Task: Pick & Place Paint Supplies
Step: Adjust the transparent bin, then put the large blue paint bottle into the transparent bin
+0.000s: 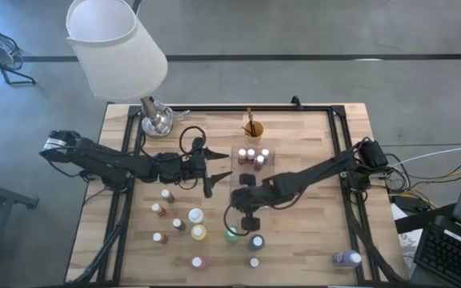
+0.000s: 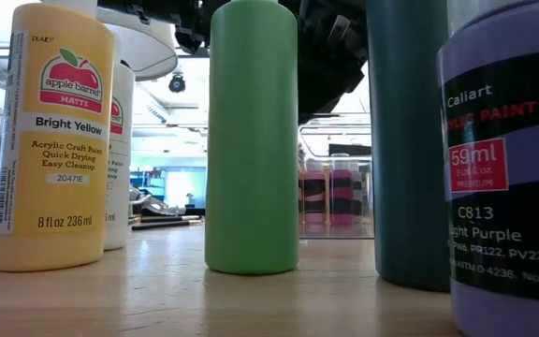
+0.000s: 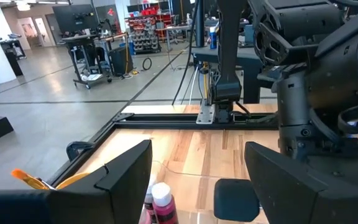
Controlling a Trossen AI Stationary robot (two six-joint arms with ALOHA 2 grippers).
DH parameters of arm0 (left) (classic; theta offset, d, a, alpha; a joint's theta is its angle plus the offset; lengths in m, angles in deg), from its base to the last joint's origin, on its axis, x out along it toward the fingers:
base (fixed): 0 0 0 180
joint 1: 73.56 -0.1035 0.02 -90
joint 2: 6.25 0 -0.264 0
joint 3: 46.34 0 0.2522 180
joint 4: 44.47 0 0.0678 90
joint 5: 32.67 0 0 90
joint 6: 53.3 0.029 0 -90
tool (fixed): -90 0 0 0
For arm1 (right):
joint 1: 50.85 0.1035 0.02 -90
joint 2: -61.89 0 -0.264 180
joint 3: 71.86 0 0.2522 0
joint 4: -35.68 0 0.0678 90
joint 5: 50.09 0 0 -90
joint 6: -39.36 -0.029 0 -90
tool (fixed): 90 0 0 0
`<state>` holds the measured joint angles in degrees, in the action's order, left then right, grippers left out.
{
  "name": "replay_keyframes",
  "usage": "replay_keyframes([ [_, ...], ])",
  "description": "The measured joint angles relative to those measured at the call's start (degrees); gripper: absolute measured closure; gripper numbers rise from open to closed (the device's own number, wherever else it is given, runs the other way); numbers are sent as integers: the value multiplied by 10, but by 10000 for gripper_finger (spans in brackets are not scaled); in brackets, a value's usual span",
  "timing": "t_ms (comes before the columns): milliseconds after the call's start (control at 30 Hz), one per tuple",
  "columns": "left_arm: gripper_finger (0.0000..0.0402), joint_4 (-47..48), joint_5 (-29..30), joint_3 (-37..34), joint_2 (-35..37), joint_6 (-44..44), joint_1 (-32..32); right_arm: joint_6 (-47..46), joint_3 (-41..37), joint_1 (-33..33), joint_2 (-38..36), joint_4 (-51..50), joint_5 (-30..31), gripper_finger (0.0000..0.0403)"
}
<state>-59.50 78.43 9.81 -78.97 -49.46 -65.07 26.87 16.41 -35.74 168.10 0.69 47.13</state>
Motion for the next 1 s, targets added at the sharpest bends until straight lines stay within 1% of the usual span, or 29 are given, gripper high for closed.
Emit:
replay_keyframes([
  [467,140,4,0,0,0,1,0,-6,0,4,17,35,-30,394],
  [700,140,6,0,-1,0,1,0,20,7,13,3,29,2,394],
  [767,140,6,0,-1,0,1,0,30,20,17,-10,2,16,394],
  [867,140,6,0,-1,0,5,0,29,48,24,-32,-89,41,394],
  [1000,140,8,0,-1,0,6,0,-23,96,45,-58,-232,78,394],
])
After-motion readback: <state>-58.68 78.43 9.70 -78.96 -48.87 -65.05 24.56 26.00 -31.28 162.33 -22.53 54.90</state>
